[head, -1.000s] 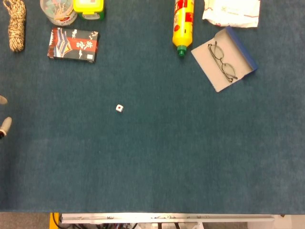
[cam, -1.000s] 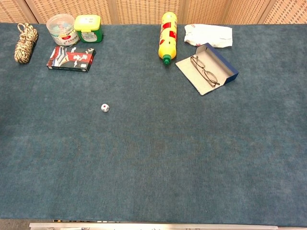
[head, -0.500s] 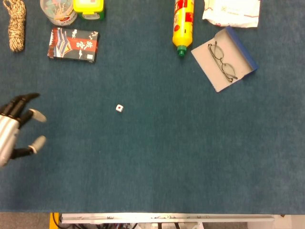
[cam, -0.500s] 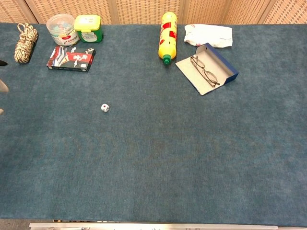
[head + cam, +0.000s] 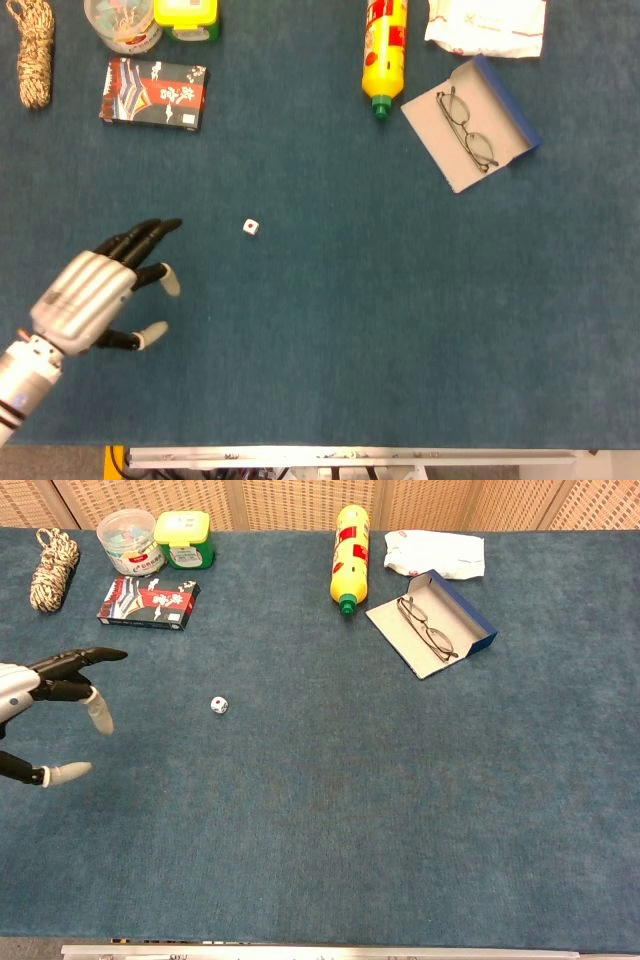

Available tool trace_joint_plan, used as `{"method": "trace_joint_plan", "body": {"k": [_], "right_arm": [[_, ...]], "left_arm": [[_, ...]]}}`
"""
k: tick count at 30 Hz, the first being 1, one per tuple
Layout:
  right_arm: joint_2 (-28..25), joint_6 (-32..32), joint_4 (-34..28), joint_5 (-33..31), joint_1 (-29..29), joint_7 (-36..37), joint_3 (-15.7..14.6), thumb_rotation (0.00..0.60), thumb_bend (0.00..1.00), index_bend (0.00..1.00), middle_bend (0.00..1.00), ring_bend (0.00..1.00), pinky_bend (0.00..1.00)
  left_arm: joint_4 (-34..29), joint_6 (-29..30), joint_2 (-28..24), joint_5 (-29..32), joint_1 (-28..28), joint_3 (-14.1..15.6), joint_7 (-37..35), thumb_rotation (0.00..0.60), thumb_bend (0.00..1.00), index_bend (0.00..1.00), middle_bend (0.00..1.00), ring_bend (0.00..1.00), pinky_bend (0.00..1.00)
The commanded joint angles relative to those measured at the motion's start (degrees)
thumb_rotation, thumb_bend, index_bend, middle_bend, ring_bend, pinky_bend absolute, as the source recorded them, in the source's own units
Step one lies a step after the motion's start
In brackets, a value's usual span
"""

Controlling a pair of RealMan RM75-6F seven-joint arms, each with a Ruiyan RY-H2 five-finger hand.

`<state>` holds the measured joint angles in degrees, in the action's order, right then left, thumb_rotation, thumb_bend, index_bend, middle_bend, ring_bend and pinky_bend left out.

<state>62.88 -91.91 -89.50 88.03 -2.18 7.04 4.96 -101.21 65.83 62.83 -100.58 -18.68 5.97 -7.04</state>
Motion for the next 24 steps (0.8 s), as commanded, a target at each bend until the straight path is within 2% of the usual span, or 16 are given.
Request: {"method": "trace_joint_plan", "body": {"k": [1,11,24], "right_arm": [[-0.7,-1.04,-0.08,-0.67,0.71,1.35,0.55,0.6,0.06,0.38,0.34,0.21,0.35],[-2.18,-4.11,-0.43,-2.7,2.77,4.01,2.21,0.6,0.06,0.38,0.34,0.21,0.35],[-3.22,-6.63,-0.01,-3.04,4.63,8.24,3.17,0.6,0.06,0.38,0.34,0.21,0.35]], "left_arm": [[-1.45,-3.32,1.52,2.98,-1.91,-1.01,2.93,0.6,0.25,0.43,0.03,0.0,0.16],[-2.85,-9.52,6.1,12.29,-5.04,-4.02,11.31,0.6,0.25,0.4,0.0,0.0,0.13],[-2.33,-14.16,12.2,23.1,-8.79,-6.38,20.1,0.6,0.25,0.24,0.0,0.0,0.13]]}}
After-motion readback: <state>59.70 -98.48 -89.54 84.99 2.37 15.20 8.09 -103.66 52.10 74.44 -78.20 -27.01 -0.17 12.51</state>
